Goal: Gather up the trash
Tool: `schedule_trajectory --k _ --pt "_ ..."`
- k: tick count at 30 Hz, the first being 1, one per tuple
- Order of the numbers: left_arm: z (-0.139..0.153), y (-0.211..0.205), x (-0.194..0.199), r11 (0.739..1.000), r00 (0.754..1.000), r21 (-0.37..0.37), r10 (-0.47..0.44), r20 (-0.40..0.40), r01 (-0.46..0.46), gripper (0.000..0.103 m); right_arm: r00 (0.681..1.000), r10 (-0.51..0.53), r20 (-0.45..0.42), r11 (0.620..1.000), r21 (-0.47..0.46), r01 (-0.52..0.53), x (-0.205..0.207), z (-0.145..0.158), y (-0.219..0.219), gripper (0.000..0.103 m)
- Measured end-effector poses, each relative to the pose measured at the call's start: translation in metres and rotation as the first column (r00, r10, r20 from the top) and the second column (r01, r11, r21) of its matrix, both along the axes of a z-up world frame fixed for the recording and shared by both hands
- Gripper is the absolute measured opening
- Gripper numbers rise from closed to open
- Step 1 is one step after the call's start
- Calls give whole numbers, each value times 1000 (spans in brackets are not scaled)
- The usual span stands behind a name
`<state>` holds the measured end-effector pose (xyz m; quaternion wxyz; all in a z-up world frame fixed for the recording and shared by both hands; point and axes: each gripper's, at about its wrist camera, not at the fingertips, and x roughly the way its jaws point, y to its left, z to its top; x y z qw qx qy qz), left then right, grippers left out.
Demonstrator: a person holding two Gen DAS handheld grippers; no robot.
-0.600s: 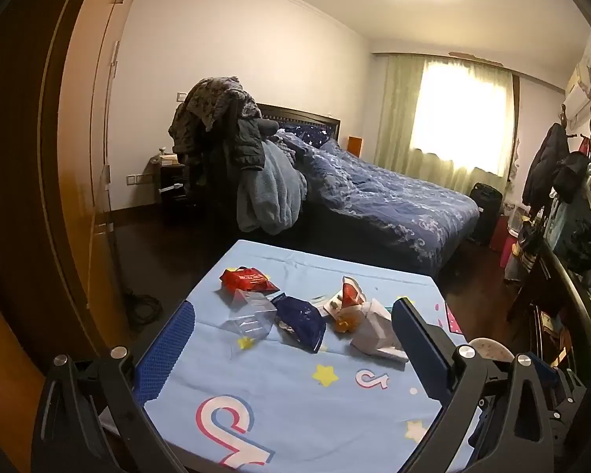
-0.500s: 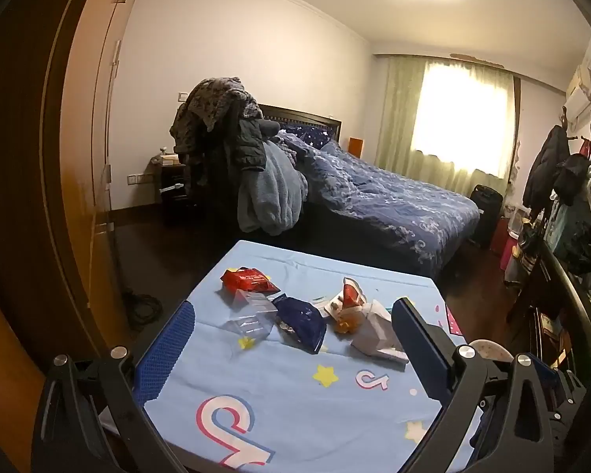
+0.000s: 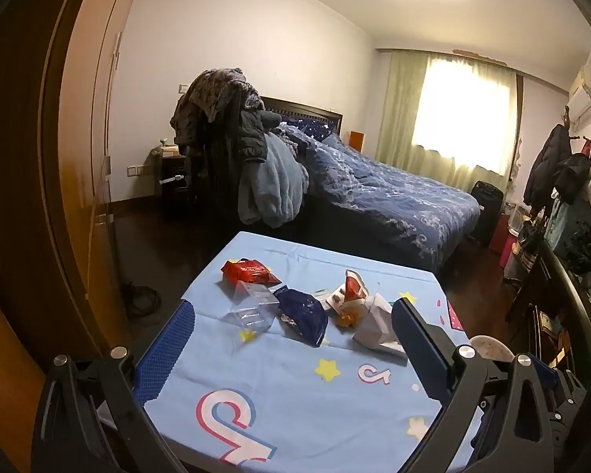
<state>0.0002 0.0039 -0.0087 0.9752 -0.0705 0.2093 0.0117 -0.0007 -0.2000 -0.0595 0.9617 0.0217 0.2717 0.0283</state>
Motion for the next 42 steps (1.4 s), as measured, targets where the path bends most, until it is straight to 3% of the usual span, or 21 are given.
schedule_trajectory --k 42 --pt "-16 4 6 1000 1000 -11 3 -28 -3 99 1000 2 -20 1000 3 -2 0 -4 -2 100"
